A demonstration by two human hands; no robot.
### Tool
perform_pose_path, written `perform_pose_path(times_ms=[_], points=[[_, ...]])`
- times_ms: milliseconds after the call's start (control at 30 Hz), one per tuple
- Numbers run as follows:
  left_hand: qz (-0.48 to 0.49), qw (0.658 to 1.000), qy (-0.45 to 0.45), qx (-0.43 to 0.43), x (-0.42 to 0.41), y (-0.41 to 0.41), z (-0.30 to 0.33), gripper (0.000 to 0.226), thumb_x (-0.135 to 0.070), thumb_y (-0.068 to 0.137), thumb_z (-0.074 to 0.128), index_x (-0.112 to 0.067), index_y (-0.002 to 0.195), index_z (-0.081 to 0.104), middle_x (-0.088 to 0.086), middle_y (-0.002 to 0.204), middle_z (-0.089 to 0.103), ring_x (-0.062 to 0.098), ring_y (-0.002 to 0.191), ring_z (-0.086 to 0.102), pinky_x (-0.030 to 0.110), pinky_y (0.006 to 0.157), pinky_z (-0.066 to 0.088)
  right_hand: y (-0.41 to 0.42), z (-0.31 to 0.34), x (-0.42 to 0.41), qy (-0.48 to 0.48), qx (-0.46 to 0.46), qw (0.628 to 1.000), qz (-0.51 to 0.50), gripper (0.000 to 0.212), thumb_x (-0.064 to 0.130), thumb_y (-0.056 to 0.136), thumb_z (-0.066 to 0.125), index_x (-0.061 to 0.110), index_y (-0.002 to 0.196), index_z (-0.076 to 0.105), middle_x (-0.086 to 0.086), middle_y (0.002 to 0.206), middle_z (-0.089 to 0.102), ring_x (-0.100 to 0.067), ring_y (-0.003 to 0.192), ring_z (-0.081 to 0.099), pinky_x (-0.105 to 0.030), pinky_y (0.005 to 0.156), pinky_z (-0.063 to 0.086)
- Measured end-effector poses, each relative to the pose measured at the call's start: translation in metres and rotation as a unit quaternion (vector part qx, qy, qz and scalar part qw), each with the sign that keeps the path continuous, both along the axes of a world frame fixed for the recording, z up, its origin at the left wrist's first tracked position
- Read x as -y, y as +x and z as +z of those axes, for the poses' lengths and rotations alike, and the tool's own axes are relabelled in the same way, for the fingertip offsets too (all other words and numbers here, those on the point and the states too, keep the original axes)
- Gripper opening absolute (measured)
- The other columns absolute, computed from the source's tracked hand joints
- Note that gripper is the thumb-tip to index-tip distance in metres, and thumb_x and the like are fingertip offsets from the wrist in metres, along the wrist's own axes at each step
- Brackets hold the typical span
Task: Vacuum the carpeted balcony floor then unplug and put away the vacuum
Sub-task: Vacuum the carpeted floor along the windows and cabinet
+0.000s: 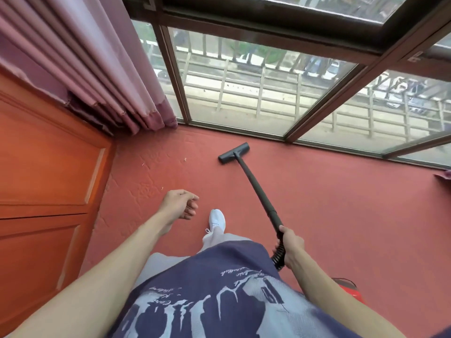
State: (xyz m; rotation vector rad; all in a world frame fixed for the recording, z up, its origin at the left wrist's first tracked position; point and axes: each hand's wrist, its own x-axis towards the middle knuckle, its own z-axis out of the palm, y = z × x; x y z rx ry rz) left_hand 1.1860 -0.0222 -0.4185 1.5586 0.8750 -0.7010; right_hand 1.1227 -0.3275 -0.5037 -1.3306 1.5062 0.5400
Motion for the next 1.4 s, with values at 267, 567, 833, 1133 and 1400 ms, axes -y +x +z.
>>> perform_pose_path(times_ms=[267,567,833,1133,1400], points=[[-0.010,1.000,-0.009,0.020,0.000,-0.020,0.009,0.017,-0.005,0.093,0.047,-0.003,0.087,0.063,0.009,0.065,0.058,0.019,0.049,0.051,0.023,0.045,0.046,0.019,0.002,-0.028,0.036,0.025,0.995,0.089,0.025,0.023,0.089,0.066,0.000,0.089,0.055,-0.013,0.062,0.050,-0.025,0.049,0.051,-0.036,0.050,0.051],[-0.015,1.000,0.008,0.023,-0.052,-0.114,-0.003,0.018,-0.007,0.092,0.049,-0.002,0.090,0.066,0.011,0.069,0.061,0.018,0.049,0.054,0.026,0.049,0.048,-0.039,0.002,-0.064,-0.017,0.044,0.981,0.190,0.016,0.016,0.088,0.057,0.000,0.089,0.052,-0.015,0.070,0.052,-0.025,0.046,0.051,-0.032,0.046,0.047],[-0.061,0.996,-0.021,-0.060,-0.034,-0.230,-0.045,0.016,-0.004,0.092,0.049,-0.002,0.087,0.064,0.011,0.063,0.058,0.019,0.045,0.051,0.022,0.044,0.044,-0.213,0.018,-0.012,-0.029,-0.045,0.960,0.274,0.028,0.028,0.087,0.065,0.003,0.078,0.056,-0.011,0.057,0.051,-0.023,0.043,0.051,-0.031,0.044,0.048],[-0.055,0.997,-0.033,-0.052,0.022,-0.243,-0.026,0.016,-0.002,0.093,0.048,-0.001,0.086,0.062,0.013,0.065,0.056,0.021,0.049,0.048,0.022,0.045,0.039,-0.211,0.047,0.026,-0.062,-0.150,0.838,0.521,0.021,0.013,0.078,0.059,0.002,0.097,0.062,-0.005,0.070,0.064,-0.017,0.051,0.061,-0.023,0.043,0.051],[0.035,0.999,-0.007,-0.029,0.082,-0.226,-0.015,0.016,-0.003,0.091,0.050,-0.002,0.082,0.063,0.012,0.064,0.057,0.022,0.048,0.049,0.020,0.040,0.041,-0.107,0.043,0.058,-0.028,-0.127,0.770,0.624,0.033,0.005,0.081,0.053,-0.008,0.112,0.051,-0.015,0.071,0.063,-0.025,0.047,0.060,-0.033,0.048,0.054]])
